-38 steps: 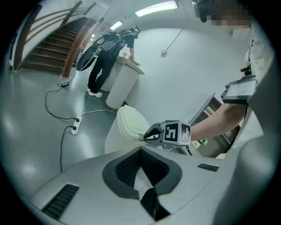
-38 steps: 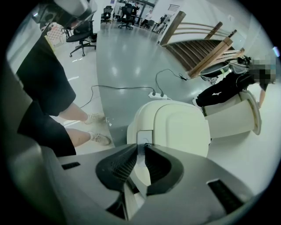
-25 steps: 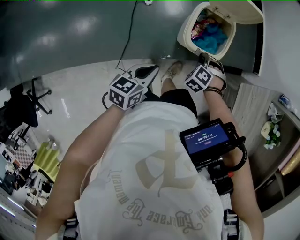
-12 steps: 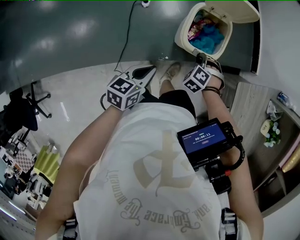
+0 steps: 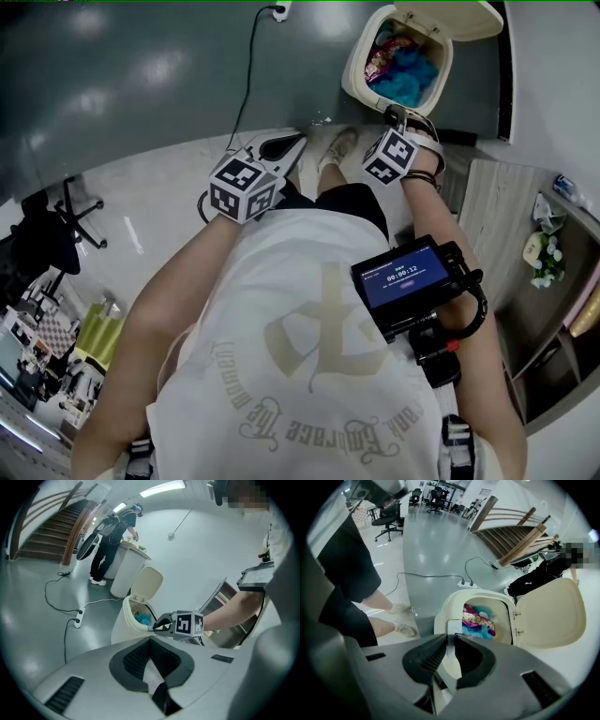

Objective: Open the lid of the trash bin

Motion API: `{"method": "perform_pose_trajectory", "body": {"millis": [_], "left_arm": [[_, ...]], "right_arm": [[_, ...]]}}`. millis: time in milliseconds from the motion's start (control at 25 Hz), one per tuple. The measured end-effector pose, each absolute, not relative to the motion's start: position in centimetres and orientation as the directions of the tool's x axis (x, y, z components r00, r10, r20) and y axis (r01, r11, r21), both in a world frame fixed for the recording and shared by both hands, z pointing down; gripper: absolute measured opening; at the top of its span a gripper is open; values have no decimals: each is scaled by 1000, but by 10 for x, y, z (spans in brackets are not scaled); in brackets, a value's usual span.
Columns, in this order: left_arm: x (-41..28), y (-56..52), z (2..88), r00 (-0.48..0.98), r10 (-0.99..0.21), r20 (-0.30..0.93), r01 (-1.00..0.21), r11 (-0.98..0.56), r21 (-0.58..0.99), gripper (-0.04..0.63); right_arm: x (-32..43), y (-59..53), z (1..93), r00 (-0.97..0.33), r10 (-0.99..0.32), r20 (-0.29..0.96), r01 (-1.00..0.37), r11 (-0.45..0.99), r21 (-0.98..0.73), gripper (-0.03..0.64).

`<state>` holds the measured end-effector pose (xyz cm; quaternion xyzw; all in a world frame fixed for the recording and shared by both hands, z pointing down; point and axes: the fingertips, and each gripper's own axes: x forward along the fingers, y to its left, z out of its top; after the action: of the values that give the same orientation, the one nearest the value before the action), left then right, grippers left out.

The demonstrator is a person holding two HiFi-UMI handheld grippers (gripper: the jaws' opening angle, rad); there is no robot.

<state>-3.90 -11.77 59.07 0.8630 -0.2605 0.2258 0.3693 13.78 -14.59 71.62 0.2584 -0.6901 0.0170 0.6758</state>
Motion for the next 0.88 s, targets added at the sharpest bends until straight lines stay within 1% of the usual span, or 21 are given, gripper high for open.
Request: {"method": "perform_pose_trajectory", "body": {"millis": [160,200,240,400,560,880], "left_arm": [[-39,-123,591,767,-274,580,-608,-601,519,12],[-39,-125,591,768,-272,579,-605,-604,519,12],[-40,-128,590,770,-271,577,-602,-607,518,12],[-43,-142,592,780,-262,569,-588,-619,521,12],[-41,-154,588,793,-248,557,-566,-638,522,12],[-12,-160,536,821,-251,512,-509,-728,459,12]], "right_arm": [[133,-149,710,17,-333,943,-409,858,310,49],[132,-149,708,12,-339,941,-417,854,313,39],[131,-150,706,8,-345,938,-425,848,316,7],[124,-155,694,-17,-364,931,-484,818,311,7],[120,-161,674,-55,-391,919,-577,764,290,6],[136,-161,581,-152,-567,809,-780,572,254,6]]}}
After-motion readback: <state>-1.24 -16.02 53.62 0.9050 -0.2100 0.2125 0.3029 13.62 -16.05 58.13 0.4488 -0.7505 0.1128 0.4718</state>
